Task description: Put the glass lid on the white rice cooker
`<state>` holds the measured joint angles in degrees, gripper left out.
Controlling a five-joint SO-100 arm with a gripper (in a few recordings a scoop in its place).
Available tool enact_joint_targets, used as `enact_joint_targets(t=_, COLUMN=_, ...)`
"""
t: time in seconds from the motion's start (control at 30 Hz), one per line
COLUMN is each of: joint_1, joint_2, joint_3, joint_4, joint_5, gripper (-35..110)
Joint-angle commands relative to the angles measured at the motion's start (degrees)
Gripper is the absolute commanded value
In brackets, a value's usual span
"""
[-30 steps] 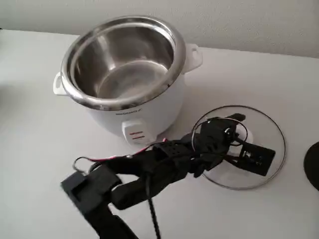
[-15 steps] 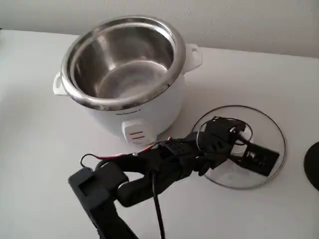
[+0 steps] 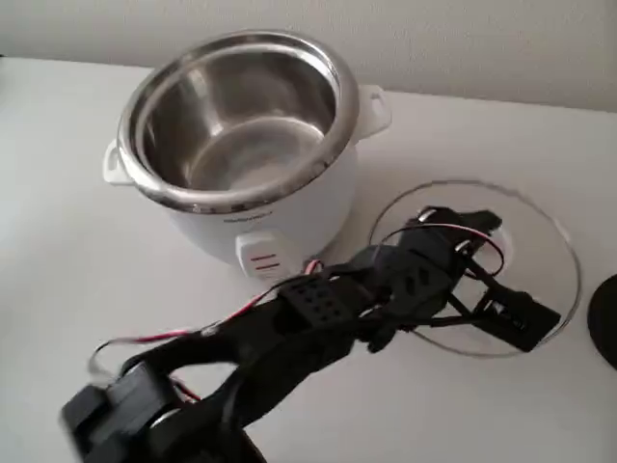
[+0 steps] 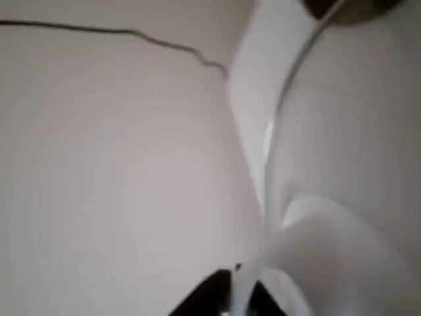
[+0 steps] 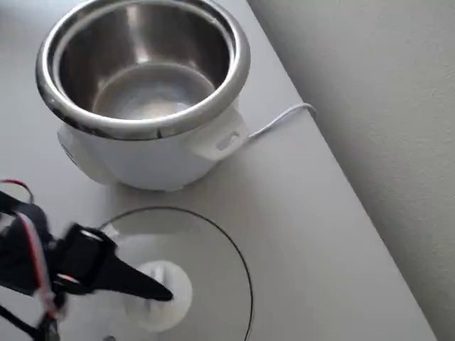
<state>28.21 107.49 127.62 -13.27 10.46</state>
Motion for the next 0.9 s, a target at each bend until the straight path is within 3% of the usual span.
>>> enact_joint_targets(t=0.0, joint_1=1.49, joint_2=20.04, joint_3=0.79, joint_4=-0.18, joint_5=0.53, gripper=0)
enact_joint_targets(t=0.57, joint_1=2.72, joint_2=37.35, joint_3=-1.05, joint_4=-0.79, joint_5=-2.81, gripper=0)
enact_joint_targets(t=0.87, joint_1=-8.61, joint_2=48.25, joint_3=-0.26, joint_4=2.72, joint_5=-9.76, gripper=0)
